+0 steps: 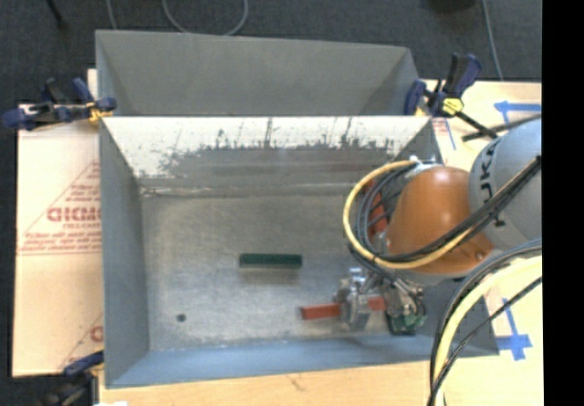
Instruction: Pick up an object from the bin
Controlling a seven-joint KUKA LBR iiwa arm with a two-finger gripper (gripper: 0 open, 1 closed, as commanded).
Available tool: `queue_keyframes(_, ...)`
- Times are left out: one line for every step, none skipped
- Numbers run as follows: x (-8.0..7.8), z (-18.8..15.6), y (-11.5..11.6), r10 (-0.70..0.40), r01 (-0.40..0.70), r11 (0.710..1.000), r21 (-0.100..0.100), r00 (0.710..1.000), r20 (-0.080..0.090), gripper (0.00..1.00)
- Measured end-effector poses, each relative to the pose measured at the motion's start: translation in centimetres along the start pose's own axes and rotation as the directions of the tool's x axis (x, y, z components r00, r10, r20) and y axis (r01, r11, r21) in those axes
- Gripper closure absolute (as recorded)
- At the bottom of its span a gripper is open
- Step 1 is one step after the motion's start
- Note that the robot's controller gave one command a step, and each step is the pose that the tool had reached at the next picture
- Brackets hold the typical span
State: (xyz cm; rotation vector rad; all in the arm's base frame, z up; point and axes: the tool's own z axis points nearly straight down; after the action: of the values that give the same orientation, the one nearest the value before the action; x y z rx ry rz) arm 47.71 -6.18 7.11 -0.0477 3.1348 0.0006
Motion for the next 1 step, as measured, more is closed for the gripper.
queue_keyframes(-0.13,-0.04,-0.03,0.002,-0.002,1.0,0.0,1.0,0.003,0.0)
